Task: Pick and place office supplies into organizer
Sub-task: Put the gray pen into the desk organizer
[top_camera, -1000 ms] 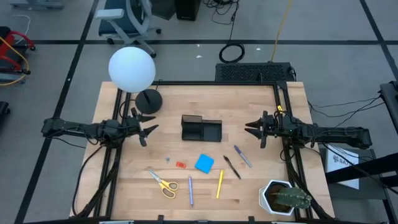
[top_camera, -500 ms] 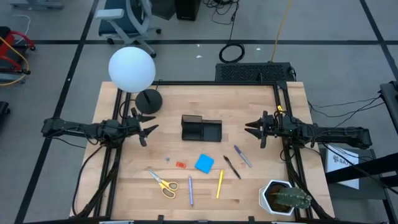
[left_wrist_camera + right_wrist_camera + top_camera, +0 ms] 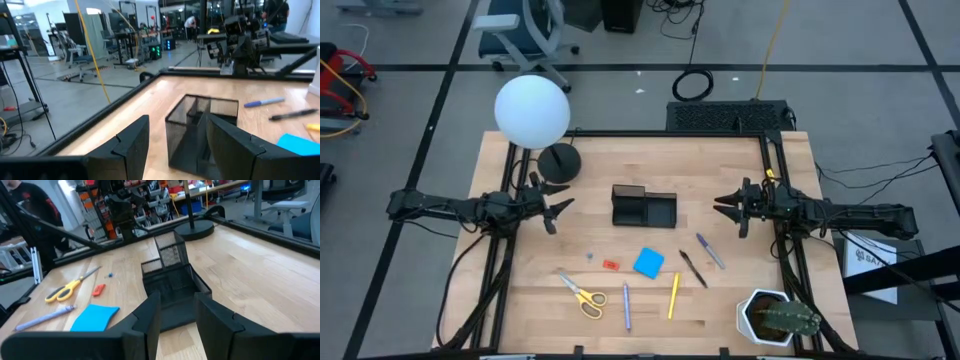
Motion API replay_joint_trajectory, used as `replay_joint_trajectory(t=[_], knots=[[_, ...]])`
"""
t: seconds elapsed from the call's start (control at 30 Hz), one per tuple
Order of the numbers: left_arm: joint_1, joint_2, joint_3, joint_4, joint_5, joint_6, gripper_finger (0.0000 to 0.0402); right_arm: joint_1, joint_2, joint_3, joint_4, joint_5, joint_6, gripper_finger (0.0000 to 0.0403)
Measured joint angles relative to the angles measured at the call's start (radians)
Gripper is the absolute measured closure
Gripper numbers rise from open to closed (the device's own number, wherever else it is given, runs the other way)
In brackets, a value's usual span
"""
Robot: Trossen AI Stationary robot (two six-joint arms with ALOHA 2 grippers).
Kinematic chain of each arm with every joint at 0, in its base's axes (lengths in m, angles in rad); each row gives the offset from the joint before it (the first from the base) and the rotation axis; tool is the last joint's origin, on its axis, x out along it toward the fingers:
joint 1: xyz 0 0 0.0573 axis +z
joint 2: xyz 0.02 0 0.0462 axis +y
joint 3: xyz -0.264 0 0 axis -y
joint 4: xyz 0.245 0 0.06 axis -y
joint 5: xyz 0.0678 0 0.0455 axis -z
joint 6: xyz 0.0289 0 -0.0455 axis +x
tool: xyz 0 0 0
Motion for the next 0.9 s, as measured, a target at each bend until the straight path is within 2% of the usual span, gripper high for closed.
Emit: replay_joint_trajectory(t=[0.1, 0.27, 0.43, 0.53, 0.8, 0.9], knots=[[0.000, 0.000, 0.000, 0.002, 0.000, 0.011, 0.0201, 0.000, 0.000, 0.000, 0.017, 0.000, 0.006, 0.0293], [0.000, 0.001, 0.000, 0.026, 0.000, -0.071, 0.0201, 0.000, 0.000, 0.000, 0.071, 0.000, 0.032, 0.0293], [0.000, 0.001, 0.000, 0.078, -0.004, -0.086, 0.0201, 0.000, 0.001, 0.000, 0.129, 0.000, 0.031, 0.0293], [0.001, 0.001, 0.000, 0.105, -0.042, -0.085, 0.0201, 0.000, 0.001, 0.000, 0.171, 0.000, 0.013, 0.0293], [0.001, 0.000, 0.000, 0.140, -0.038, -0.192, 0.0201, 0.000, 0.001, 0.000, 0.271, 0.001, -0.082, 0.0293], [0.001, 0.001, 0.000, 0.154, -0.035, -0.164, 0.0201, 0.000, 0.003, 0.000, 0.307, 0.024, -0.100, 0.0293]])
